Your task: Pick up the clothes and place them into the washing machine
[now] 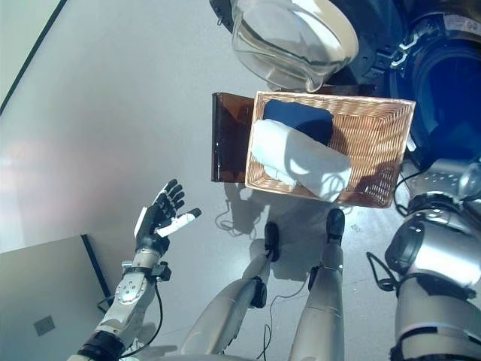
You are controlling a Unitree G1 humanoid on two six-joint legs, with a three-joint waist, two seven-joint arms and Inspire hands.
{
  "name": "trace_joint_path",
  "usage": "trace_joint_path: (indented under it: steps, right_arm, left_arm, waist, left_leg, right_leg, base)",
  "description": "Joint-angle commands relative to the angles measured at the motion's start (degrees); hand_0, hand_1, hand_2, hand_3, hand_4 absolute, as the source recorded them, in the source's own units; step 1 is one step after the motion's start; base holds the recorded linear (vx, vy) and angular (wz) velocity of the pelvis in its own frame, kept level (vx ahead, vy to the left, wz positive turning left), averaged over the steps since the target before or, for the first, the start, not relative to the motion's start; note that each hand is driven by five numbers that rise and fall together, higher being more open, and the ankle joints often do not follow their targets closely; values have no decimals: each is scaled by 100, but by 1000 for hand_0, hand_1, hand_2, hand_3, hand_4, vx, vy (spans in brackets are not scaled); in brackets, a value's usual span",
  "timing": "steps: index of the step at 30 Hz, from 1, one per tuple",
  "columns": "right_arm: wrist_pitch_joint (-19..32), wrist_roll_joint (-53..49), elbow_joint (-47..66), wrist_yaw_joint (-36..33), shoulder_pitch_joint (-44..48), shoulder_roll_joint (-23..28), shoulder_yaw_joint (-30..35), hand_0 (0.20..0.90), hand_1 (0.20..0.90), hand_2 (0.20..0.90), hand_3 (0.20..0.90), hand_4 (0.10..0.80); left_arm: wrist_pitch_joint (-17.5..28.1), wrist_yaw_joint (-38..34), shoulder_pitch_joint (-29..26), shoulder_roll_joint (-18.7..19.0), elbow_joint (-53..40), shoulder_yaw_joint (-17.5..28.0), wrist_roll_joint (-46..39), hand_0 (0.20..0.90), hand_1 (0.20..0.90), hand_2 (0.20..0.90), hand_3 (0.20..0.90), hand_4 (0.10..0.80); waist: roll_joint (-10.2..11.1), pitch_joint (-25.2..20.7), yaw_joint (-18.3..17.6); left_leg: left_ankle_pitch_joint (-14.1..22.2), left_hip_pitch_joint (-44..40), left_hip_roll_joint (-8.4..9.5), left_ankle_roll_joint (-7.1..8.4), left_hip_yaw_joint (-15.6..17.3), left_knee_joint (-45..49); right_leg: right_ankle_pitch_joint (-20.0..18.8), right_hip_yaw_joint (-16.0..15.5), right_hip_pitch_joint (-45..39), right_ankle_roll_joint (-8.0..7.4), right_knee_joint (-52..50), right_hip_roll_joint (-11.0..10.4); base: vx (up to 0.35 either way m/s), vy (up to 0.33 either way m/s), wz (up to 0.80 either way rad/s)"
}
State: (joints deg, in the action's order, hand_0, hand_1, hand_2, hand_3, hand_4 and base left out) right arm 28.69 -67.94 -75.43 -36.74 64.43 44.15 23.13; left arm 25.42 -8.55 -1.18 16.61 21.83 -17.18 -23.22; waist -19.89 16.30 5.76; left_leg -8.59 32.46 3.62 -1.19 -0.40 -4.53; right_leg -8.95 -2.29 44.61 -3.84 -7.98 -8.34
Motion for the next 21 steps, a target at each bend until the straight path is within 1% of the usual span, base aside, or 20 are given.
trace_joint_path:
  steps: [1, 4, 5, 6, 11, 14, 16, 17, 19, 21]
  right_arm:
    - [774, 492, 671, -129, 54, 1383, -881, 200, 200, 200, 200, 300]
    - [889, 618, 930, -274, 90, 1508, -873, 200, 200, 200, 200, 300]
    - [1083, 704, 1191, -381, 135, 1579, -873, 200, 200, 200, 200, 300]
    - [1149, 784, 1290, -458, 114, 1604, -865, 200, 200, 200, 200, 300]
    - [1375, 1087, 1801, -621, 80, 1506, -865, 200, 200, 200, 200, 300]
    - [1319, 1204, 1792, -617, -13, 1412, -861, 200, 200, 200, 200, 300]
    - [1244, 1200, 1717, -514, -106, 1300, -889, 485, 485, 485, 485, 504]
    - [1229, 1172, 1672, -484, -111, 1268, -889, 900, 900, 900, 900, 800]
    - [1202, 1137, 1617, -441, -116, 1248, -889, 900, 900, 900, 900, 800]
    - [1048, 1132, 1362, -321, -155, 1241, -949, 900, 900, 900, 900, 800]
  left_arm:
    - [378, -19, 326, 319, -505, 164, -203, 900, 900, 900, 900, 800]
    - [362, -28, 347, 320, -552, 191, -234, 900, 900, 900, 900, 800]
    - [368, -35, 384, 331, -527, 210, -274, 900, 900, 900, 900, 800]
    - [385, -55, 389, 330, -537, 241, -301, 900, 900, 900, 900, 800]
    - [421, -113, 392, 321, -502, 296, -335, 900, 900, 900, 900, 800]
    - [441, -110, 356, 309, -452, 318, -324, 900, 900, 900, 900, 800]
    - [473, -98, 311, 290, -428, 328, -311, 900, 900, 900, 900, 800]
    - [482, -88, 306, 287, -430, 324, -311, 900, 900, 900, 900, 800]
    - [488, -81, 308, 282, -438, 332, -312, 900, 900, 900, 900, 800]
    - [499, -58, 323, 292, -419, 342, -295, 900, 900, 900, 900, 800]
  waist:
    - [51, -440, -122]
    - [48, -413, -180]
    - [65, -419, -224]
    - [64, -419, -246]
    - [92, -444, -283]
    - [93, -438, -292]
    - [86, -420, -295]
    - [83, -418, -287]
    - [77, -418, -284]
    - [60, -426, -264]
  left_leg:
    - [334, -184, -27, 794, 111, -47]
    - [334, -171, -41, 803, 114, -47]
    - [344, -170, -54, 805, 115, -47]
    - [350, -170, -56, 808, 118, -47]
    - [371, -168, -70, 811, 139, -47]
    - [373, -179, -76, 812, 158, -47]
    - [381, -191, -77, 813, 178, -47]
    - [379, -196, -80, 813, 184, -47]
    - [384, -200, -79, 809, 193, -47]
    - [386, -234, -77, 802, 205, -47]
  right_leg:
    - [347, 51, -520, -22, 340, 72]
    - [357, 55, -486, -18, 307, 96]
    - [375, 62, -470, -16, 283, 116]
    - [381, 67, -458, -16, 268, 127]
    - [401, 86, -432, -16, 256, 160]
    - [405, 100, -419, -18, 239, 172]
    - [416, 109, -412, -18, 220, 175]
    - [422, 106, -412, -18, 212, 172]
    - [424, 106, -417, -18, 212, 168]
    - [416, 98, -455, -23, 226, 155]
  base:
    - [0, 0, 0]
    - [8, -8, -1]
    - [0, 0, 0]
    - [0, 0, 0]
    - [10, -9, -5]
    - [0, -2, -3]
    - [0, 0, 0]
    - [0, 0, 0]
    - [0, 0, 0]
    - [0, 0, 0]
